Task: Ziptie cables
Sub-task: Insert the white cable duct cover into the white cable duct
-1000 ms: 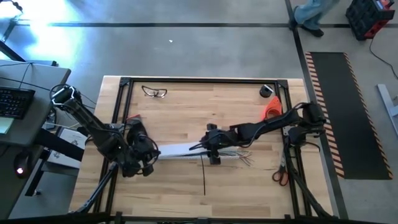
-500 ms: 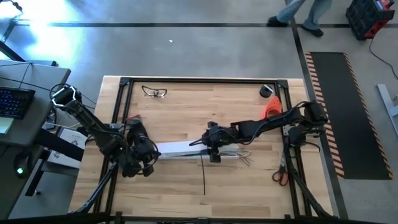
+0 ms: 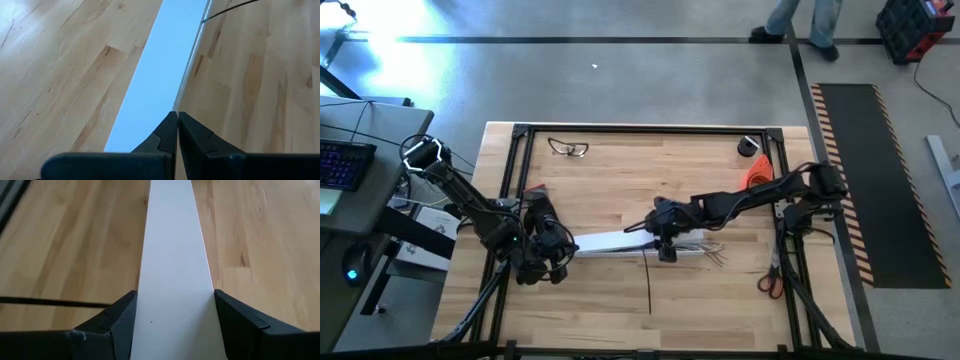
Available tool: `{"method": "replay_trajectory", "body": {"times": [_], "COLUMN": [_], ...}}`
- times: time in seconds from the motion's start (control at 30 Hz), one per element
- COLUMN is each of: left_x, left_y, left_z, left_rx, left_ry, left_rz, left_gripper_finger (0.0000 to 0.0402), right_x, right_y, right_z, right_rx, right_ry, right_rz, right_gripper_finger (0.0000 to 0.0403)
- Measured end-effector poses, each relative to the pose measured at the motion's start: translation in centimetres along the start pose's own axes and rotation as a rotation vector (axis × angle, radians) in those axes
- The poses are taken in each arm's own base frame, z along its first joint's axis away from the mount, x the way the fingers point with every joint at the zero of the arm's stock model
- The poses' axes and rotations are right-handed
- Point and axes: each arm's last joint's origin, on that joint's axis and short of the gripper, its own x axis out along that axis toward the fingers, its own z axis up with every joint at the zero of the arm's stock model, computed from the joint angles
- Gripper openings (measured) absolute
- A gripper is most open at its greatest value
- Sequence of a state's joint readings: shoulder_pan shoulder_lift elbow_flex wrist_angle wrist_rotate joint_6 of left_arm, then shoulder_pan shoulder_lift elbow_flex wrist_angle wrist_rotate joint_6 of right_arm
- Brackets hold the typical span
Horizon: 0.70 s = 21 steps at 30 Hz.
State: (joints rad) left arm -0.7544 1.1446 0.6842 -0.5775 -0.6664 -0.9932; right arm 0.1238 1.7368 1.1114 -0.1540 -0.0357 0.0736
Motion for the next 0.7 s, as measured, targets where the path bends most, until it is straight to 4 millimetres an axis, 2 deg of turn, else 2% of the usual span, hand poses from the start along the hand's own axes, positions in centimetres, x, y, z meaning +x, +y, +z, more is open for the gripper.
{"method": "replay_trajectory", "body": {"times": [0.13,0.7], "left_x": [0.0,0.9], "left_y": [0.0,-0.9], "left_z": [0.0,-1.2], "left_rx": [0.0,0.006], "left_ry": [0.0,0.035], "left_rz": [0.0,0.016], "left_gripper_finger": [0.0,0.0], "right_x": [-0.4,-0.4], "right_y": [0.1,0.0], "right_z": [0.7,0.5], "right_rx": [0.0,-0.005], "right_ry": [-0.01,0.018], "right_rz": [0.023,0.014], "right_gripper_finger": [0.0205,0.0205]}}
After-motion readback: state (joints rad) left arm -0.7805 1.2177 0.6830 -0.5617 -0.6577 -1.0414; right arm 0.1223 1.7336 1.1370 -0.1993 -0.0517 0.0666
